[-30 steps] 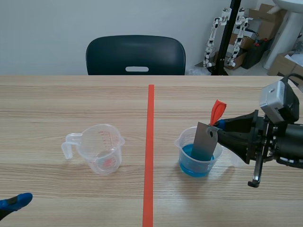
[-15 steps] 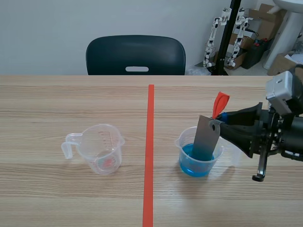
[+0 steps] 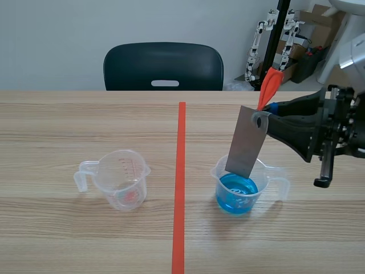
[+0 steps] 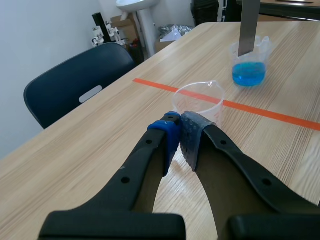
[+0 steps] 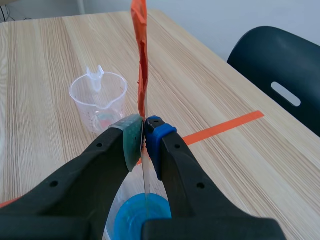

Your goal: Do the redox reaction experiment. raise the plate out of the solution

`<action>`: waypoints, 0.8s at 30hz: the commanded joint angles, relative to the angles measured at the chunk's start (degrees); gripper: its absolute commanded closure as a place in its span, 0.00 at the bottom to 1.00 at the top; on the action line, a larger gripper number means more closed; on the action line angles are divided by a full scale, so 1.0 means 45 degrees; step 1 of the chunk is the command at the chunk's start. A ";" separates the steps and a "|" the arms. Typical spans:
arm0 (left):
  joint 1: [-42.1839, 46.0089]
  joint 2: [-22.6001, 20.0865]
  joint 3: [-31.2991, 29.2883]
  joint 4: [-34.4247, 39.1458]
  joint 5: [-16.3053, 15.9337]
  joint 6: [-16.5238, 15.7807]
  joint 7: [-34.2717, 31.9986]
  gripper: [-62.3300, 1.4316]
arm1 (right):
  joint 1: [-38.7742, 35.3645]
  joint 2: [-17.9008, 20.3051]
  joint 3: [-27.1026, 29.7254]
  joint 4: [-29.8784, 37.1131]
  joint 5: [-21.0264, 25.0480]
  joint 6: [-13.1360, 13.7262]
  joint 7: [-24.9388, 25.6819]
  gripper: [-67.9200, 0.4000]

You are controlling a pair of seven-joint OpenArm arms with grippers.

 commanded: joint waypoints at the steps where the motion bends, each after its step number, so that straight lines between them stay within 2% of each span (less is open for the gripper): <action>1: -0.0350 -0.0175 -0.0525 0.0189 -0.0175 -0.0476 -0.0582 0.94 | 0.0185 0.0345 0.0049 0.0374 0.0588 0.0151 -0.0146 0.98; 4: -0.1253 -0.0670 -0.0894 0.0398 -0.0214 -0.1423 0.0199 0.94 | 0.0185 0.0631 0.0049 0.0899 0.1394 0.0151 -0.0937 0.98; 9: -0.3415 -0.0937 -0.0889 0.1292 -0.0228 -0.2540 0.2351 0.95 | 0.0185 0.1209 0.0053 0.1763 0.2778 0.0151 -0.2161 0.98; 14: -0.4867 -0.0928 -0.0840 0.3133 -0.0267 -0.2764 0.4828 0.95 | 0.0185 0.2025 0.0053 0.2579 0.3983 0.0151 -0.2832 0.98; 19: -0.5654 -0.0763 -0.0797 0.5469 -0.0374 -0.2846 0.7096 0.95 | 0.0189 0.3007 0.0117 0.3279 0.4915 0.0151 -0.2880 0.98; 24: -0.6931 -0.0160 0.0389 0.6824 -0.0447 -0.2948 0.9039 0.95 | 0.0189 0.3905 0.0724 0.3711 0.5921 0.0151 -0.2973 0.98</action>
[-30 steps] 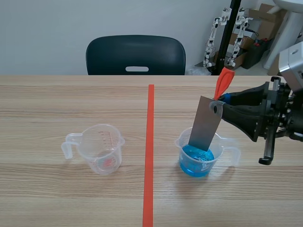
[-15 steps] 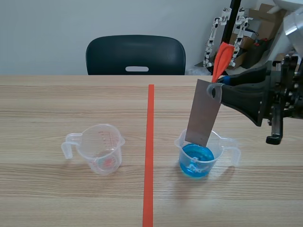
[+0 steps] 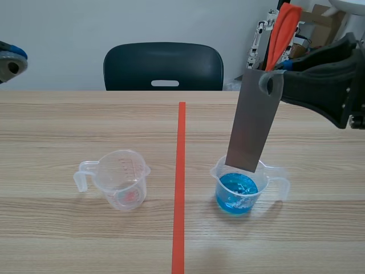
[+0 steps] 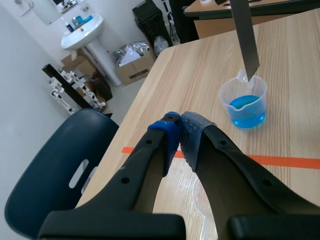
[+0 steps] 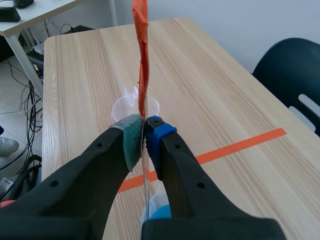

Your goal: Do the redox reaction experiment. raise the plate out of the solution

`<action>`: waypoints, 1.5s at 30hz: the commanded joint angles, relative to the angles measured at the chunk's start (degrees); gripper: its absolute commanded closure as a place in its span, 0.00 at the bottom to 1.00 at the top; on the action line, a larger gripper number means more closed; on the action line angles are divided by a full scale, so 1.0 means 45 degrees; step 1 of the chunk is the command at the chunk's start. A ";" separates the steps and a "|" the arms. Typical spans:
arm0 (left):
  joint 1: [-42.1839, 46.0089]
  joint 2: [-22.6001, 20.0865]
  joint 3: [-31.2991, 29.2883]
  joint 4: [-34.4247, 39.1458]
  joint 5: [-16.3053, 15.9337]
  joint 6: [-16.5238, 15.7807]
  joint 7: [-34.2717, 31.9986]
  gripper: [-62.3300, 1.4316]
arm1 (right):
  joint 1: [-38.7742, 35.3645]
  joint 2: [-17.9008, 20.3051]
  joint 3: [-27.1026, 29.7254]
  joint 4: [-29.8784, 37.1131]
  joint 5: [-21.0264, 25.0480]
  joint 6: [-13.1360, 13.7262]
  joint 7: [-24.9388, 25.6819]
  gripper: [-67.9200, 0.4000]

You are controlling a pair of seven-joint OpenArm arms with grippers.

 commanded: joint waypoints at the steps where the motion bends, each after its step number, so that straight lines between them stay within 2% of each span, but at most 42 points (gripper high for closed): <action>1: -0.0661 0.0500 0.0753 -0.0393 -0.0175 -0.0029 0.0233 0.95 | 0.0199 0.0335 0.0602 0.0117 0.0500 0.0141 0.0233 0.98; 5: -0.2356 0.1540 0.2584 -0.0534 -0.0160 -0.0053 0.1802 0.95 | 0.0194 0.0753 0.1331 0.0141 0.1292 0.0141 -0.0068 0.98; 9: -0.3779 0.2365 0.4031 -0.0631 -0.0155 -0.0058 0.2346 0.95 | 0.0199 0.0831 0.2045 0.0146 0.2103 0.0141 -0.0792 0.98; 16: -0.6101 0.3954 0.5736 -0.0729 -0.0019 -0.0350 0.4396 0.95 | 0.0199 0.0831 0.2671 0.0476 0.3900 0.0141 -0.2880 0.98; 23: -0.8174 0.5712 0.6936 -0.2059 0.0321 -0.1039 0.5348 0.93 | 0.0194 0.0831 0.2681 0.0568 0.5260 0.0141 -0.4245 0.98; 26: -0.8791 0.6436 0.7266 -0.2657 0.0617 -0.1326 0.5576 0.93 | 0.0194 0.0831 0.2681 0.0568 0.5275 0.0141 -0.4435 0.98; 30: -0.9471 0.7261 0.7834 -0.3337 0.0646 -0.1827 0.5799 0.93 | 0.0199 0.0976 0.2681 0.0568 0.5280 0.0141 -0.4507 0.98; 38: -1.0394 0.8748 0.8927 -0.4478 0.0641 -0.1827 0.6572 0.93 | 0.0228 0.1107 0.3298 0.0568 0.5353 0.0141 -0.4469 0.98; 45: -1.0520 0.9549 0.9097 -0.5003 0.0646 -0.1827 0.6717 0.93 | 0.0223 0.1103 0.3376 0.0568 0.5377 0.0141 -0.4469 0.98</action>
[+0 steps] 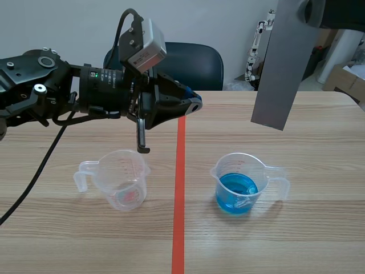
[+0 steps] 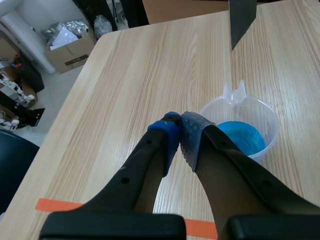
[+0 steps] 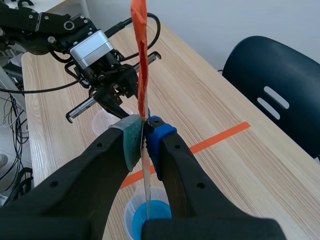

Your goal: Do the redox reaction experiment. raise the plate out of the solution

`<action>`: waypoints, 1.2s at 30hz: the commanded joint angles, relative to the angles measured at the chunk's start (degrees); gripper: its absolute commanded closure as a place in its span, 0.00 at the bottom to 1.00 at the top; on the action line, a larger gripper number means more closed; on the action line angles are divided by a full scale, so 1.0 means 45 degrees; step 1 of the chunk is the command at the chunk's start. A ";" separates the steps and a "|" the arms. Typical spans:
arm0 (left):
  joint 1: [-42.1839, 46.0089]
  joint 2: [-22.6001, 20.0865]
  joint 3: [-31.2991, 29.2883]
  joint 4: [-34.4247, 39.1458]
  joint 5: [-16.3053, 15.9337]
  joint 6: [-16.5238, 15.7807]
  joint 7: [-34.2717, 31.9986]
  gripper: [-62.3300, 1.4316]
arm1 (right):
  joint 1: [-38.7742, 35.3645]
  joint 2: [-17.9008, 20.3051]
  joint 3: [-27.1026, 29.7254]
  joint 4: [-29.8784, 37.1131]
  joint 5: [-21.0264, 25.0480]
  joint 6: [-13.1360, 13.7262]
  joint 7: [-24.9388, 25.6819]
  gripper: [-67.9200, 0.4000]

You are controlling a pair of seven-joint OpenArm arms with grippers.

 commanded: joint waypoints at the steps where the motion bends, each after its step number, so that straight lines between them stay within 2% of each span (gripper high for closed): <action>1: -0.0185 0.0141 -0.0034 0.0146 -0.0175 -0.0025 -0.0083 0.93 | 0.0219 0.0199 0.0155 0.0092 0.0219 0.0151 0.0180 0.98; 17: -0.0180 0.0272 -0.0005 0.0146 -0.0214 -0.0025 0.0384 0.93 | 0.0219 0.0199 0.0155 0.0092 0.0165 0.0151 0.0136 0.99; 25: -0.0189 0.0272 0.1501 0.0272 -0.0219 -0.0025 0.0151 0.93 | 0.0219 0.0199 0.0155 0.0092 0.0165 0.0151 0.0087 0.99; 36: -0.0646 0.0204 0.1545 0.0306 -0.0219 -0.0025 -0.0175 0.93 | 0.0219 0.0199 0.0155 0.0092 -0.0131 0.0151 0.0039 0.99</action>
